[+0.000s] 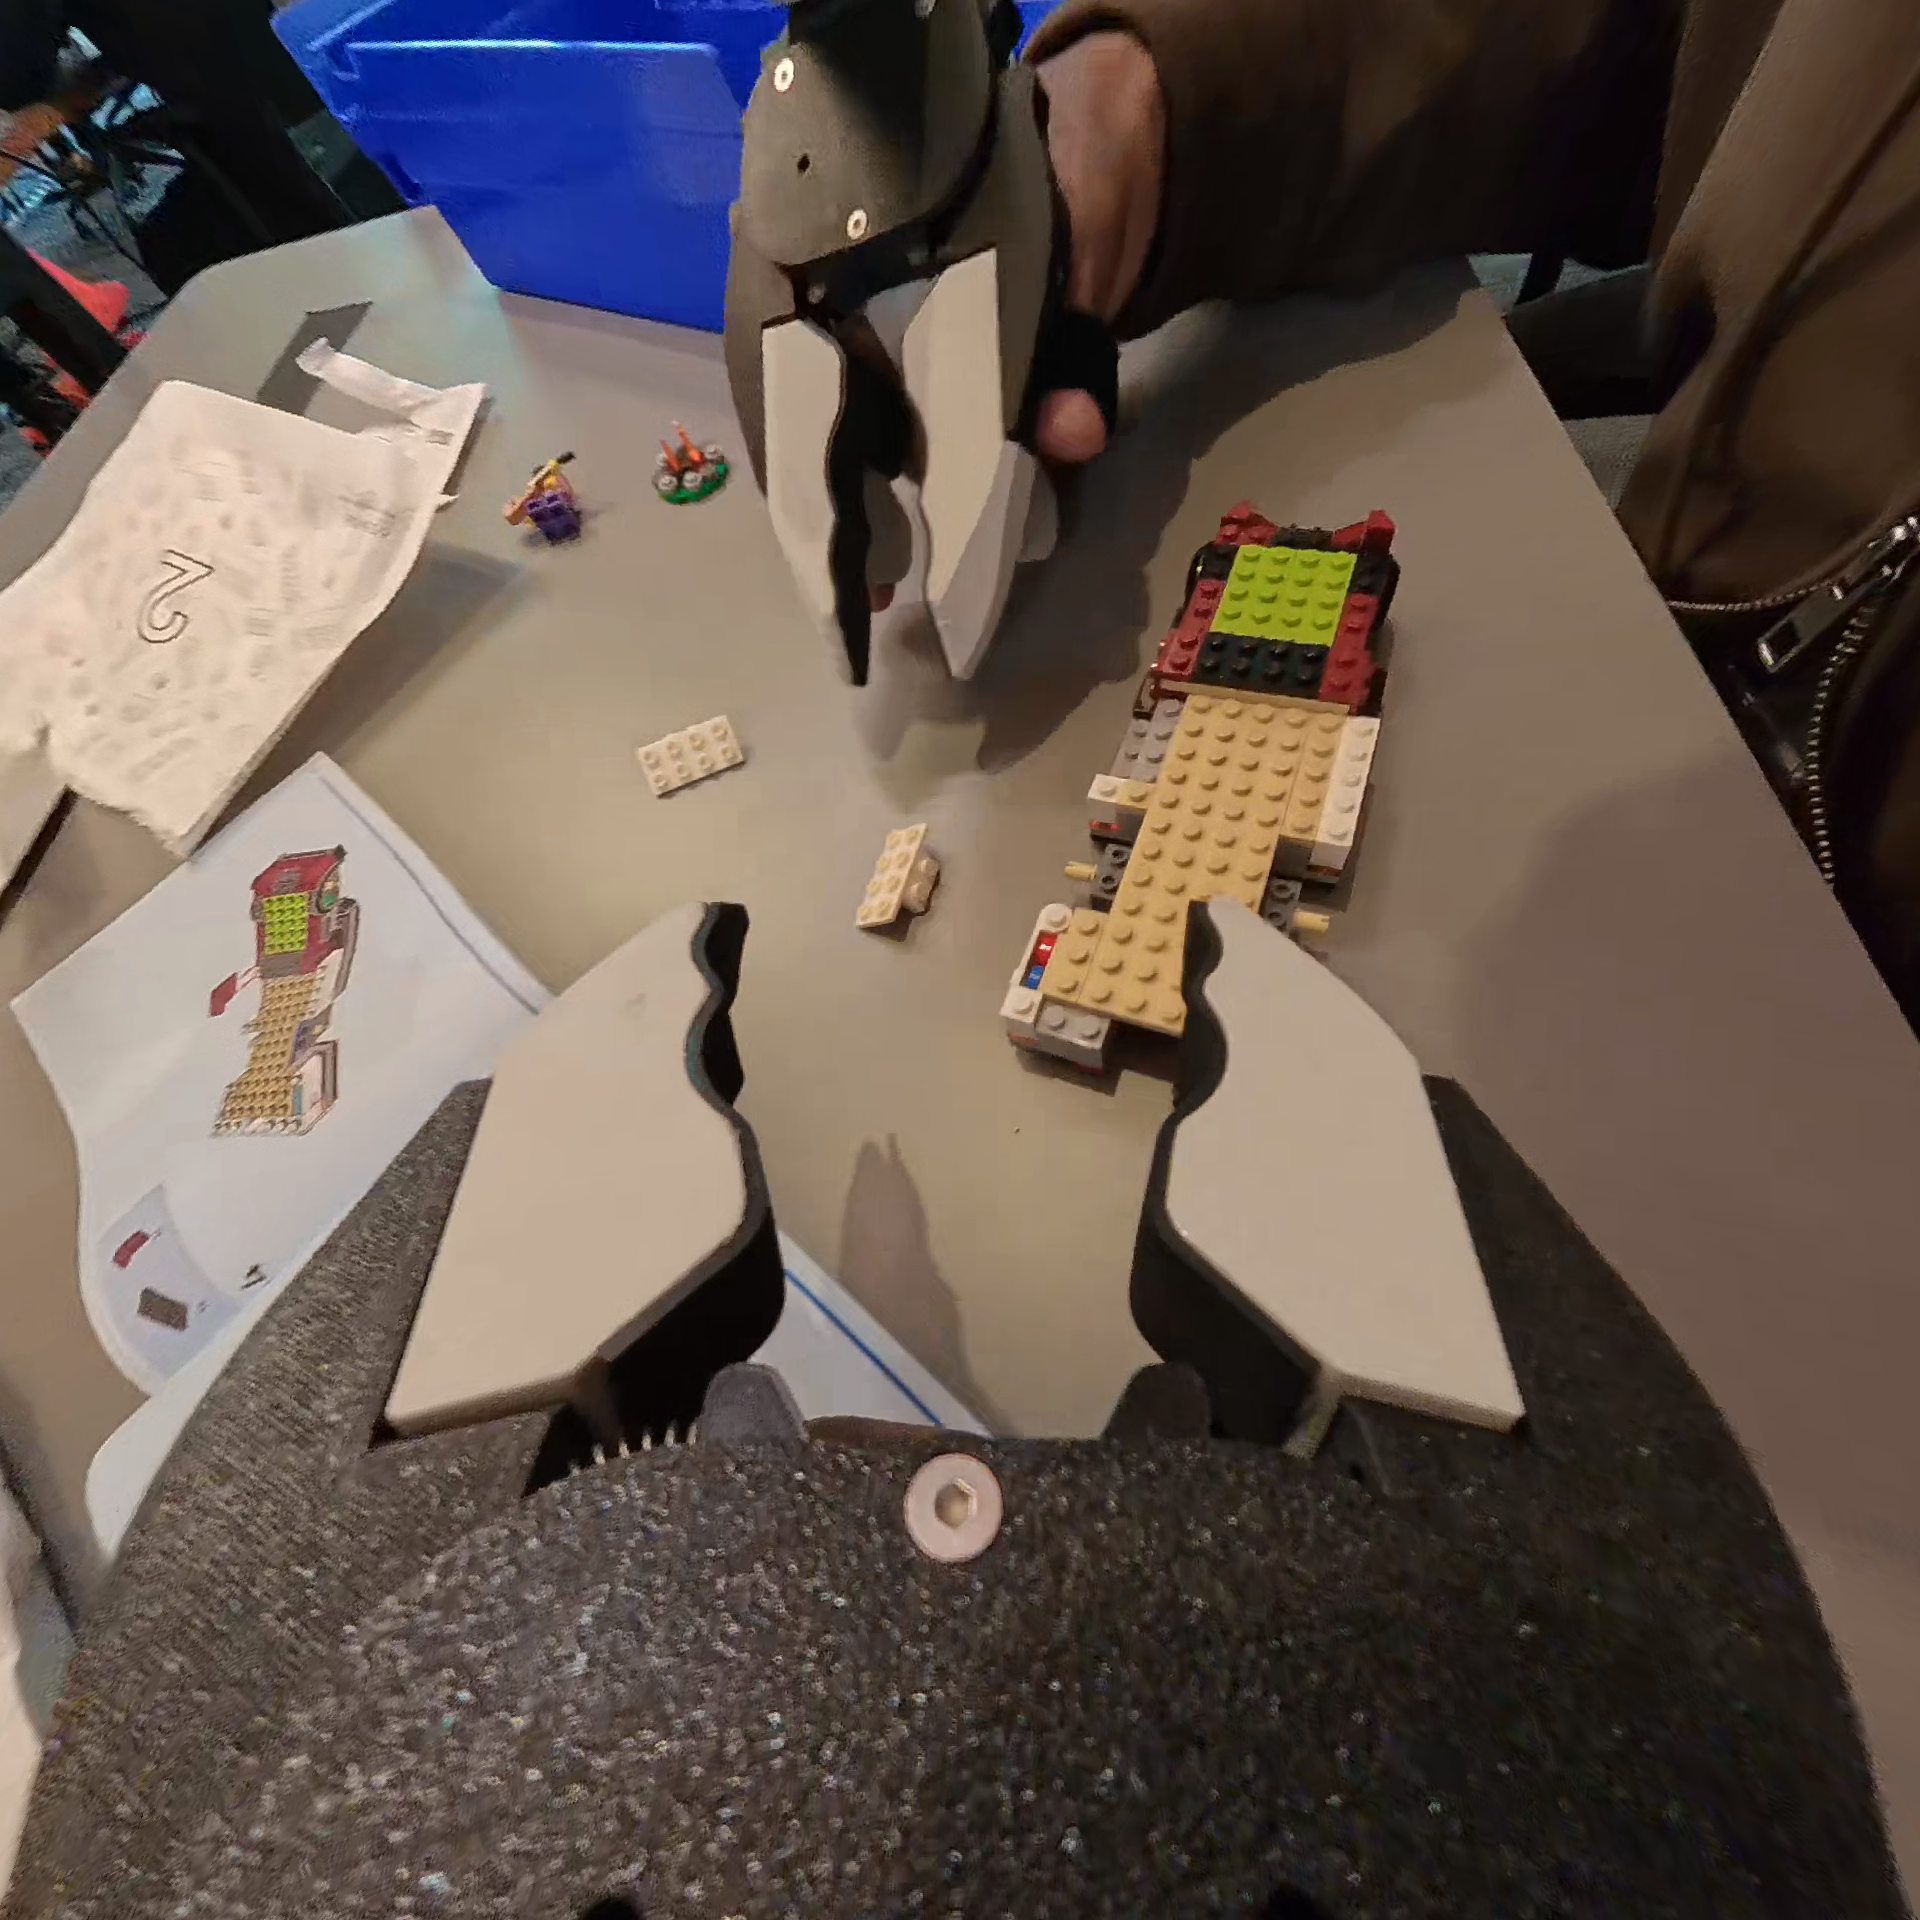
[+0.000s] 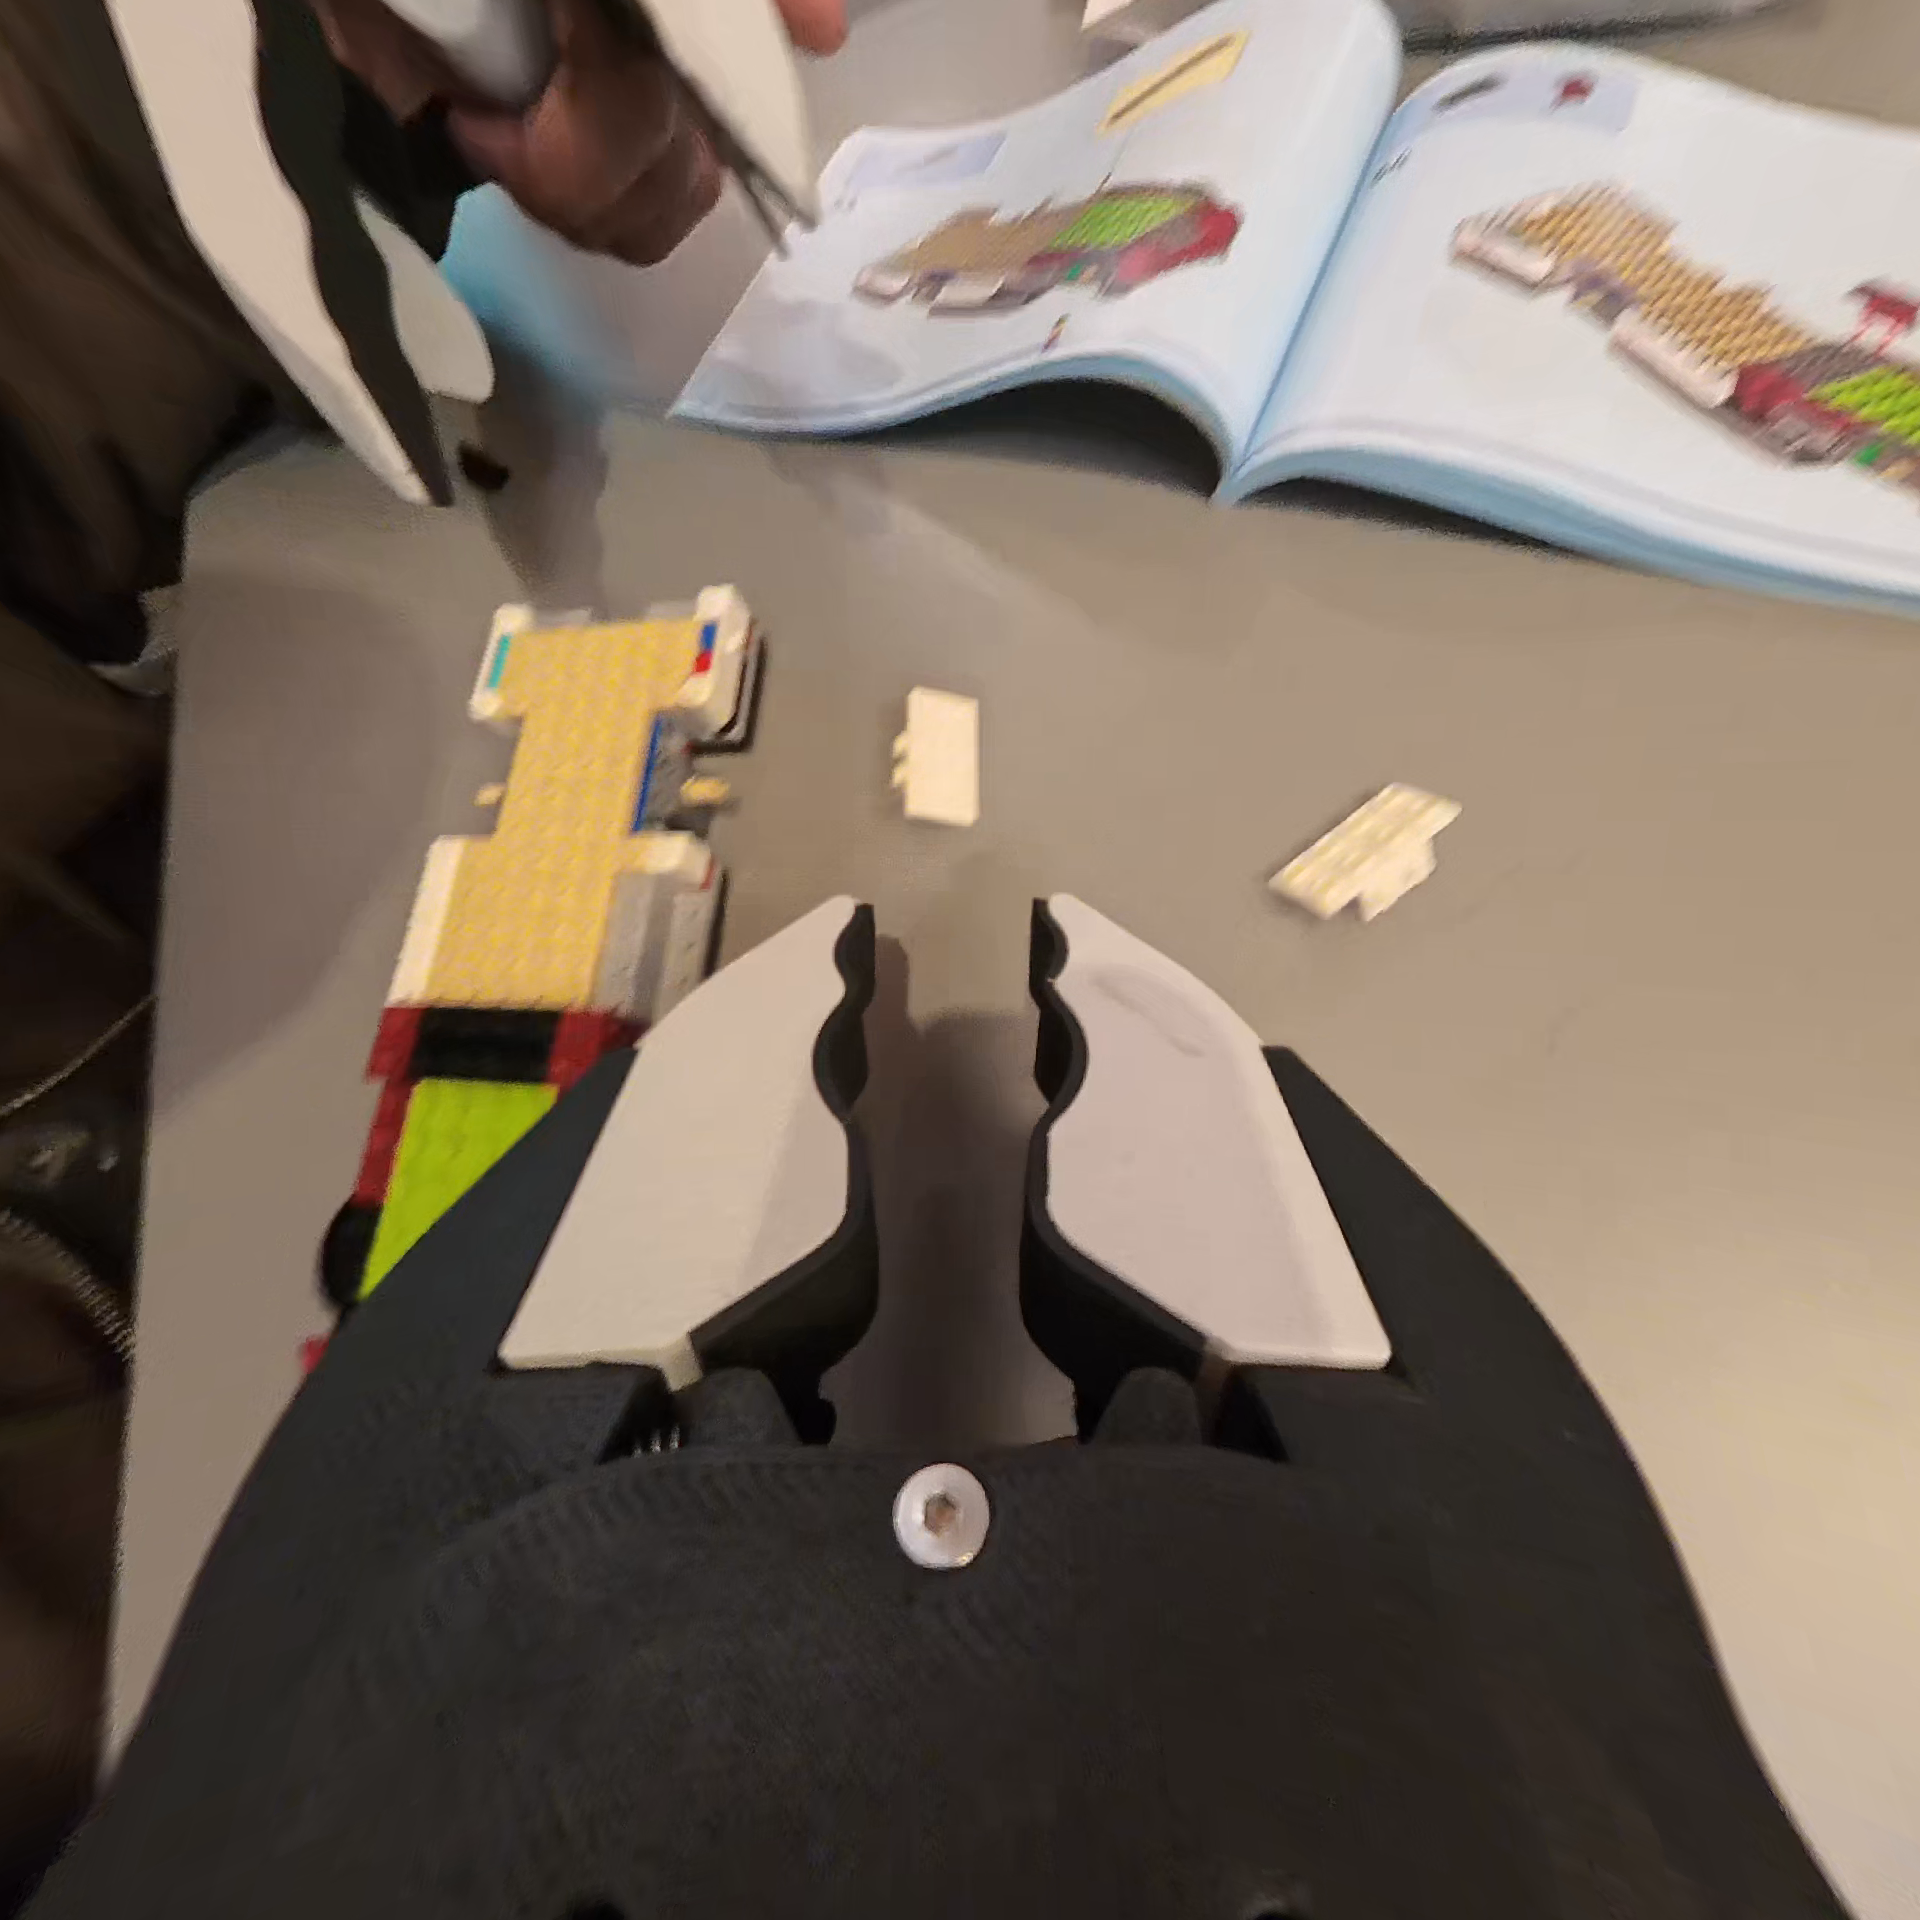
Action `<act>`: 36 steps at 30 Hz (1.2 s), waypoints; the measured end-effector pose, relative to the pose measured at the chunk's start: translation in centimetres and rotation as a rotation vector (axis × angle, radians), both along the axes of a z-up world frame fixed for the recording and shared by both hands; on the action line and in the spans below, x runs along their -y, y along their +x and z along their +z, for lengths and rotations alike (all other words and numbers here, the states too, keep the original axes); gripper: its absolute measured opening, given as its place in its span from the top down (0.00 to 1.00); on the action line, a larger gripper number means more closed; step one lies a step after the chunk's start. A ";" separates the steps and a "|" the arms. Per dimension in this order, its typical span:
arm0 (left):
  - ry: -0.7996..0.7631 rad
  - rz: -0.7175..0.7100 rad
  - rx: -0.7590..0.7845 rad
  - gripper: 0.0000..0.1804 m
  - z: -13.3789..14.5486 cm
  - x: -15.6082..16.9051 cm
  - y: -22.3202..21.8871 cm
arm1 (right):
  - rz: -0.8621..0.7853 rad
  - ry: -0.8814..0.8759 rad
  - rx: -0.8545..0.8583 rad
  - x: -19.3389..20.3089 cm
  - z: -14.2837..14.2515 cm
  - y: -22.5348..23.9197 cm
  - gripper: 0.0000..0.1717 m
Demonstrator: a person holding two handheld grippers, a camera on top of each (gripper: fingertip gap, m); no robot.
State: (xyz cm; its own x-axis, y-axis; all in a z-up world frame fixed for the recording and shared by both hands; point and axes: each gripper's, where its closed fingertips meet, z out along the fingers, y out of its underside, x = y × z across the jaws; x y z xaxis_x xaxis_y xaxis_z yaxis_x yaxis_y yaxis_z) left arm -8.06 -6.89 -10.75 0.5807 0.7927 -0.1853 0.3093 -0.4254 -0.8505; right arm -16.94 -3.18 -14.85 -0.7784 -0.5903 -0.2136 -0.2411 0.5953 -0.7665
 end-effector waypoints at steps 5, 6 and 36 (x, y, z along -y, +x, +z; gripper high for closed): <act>0.030 -0.036 0.057 0.53 -0.4 -2.5 -0.7 | 0.003 0.004 0.025 -4.1 0.8 1.4 0.79; 0.026 -0.045 0.075 0.52 -0.7 -3.0 -0.7 | 0.013 0.002 0.039 -4.8 1.0 1.9 0.78; -0.222 -0.210 0.295 0.58 -6.6 -8.5 -1.9 | 0.016 0.126 -0.149 -6.2 -1.4 6.8 0.69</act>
State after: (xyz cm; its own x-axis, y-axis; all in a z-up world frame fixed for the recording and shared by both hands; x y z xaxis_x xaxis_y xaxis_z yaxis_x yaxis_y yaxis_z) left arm -9.93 1.63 -17.32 0.7793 0.6108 -0.1404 0.4123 -0.6684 -0.6191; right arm -10.18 3.04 -16.23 -0.7977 -0.5786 -0.1700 -0.3563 0.6796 -0.6412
